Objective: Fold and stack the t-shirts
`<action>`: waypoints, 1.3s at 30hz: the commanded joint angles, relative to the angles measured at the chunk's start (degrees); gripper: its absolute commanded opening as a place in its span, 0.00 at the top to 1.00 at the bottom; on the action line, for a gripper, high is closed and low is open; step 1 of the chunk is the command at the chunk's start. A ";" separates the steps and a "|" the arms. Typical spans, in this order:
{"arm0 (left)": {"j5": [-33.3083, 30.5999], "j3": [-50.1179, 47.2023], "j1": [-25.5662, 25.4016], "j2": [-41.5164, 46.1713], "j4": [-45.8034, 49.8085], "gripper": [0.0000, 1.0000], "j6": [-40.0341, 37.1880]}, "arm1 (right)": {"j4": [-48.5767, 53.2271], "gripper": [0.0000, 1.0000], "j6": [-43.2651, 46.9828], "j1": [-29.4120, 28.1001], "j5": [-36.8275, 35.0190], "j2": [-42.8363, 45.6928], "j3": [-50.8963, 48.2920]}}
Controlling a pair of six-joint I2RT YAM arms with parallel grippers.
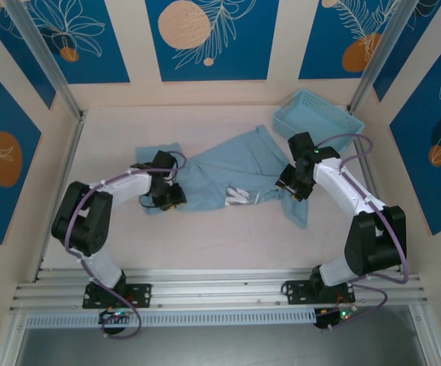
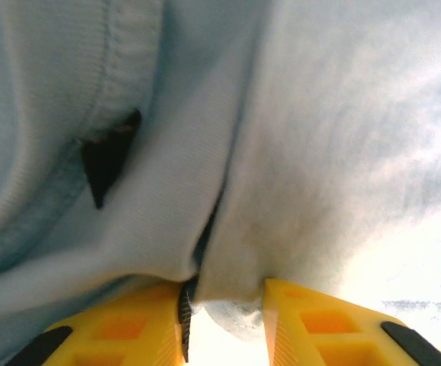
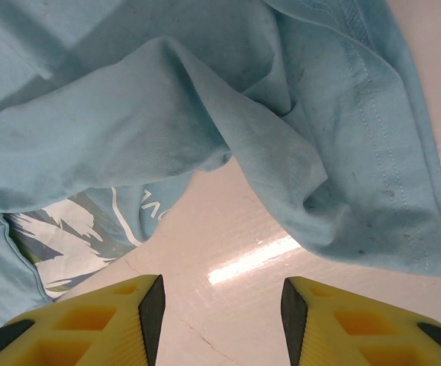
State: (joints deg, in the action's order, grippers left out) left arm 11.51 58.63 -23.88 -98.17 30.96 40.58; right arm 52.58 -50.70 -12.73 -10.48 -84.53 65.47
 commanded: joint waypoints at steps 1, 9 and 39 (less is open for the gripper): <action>-0.26 0.87 -1.62 2.30 2.26 0.77 0.83 | 1.30 0.54 0.46 0.30 0.64 1.10 -1.13; -2.86 3.16 -4.55 2.40 5.99 0.99 1.15 | 0.70 0.55 -0.19 0.53 0.29 1.15 -1.96; -34.91 -0.14 -5.56 37.98 32.34 1.00 17.53 | 5.78 0.55 -10.21 14.23 3.98 5.37 -17.17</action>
State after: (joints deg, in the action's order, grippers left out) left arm -20.99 59.09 -29.21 -59.61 61.91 56.36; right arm 56.07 -58.85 1.85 -7.42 -78.98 50.11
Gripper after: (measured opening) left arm 0.041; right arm 0.462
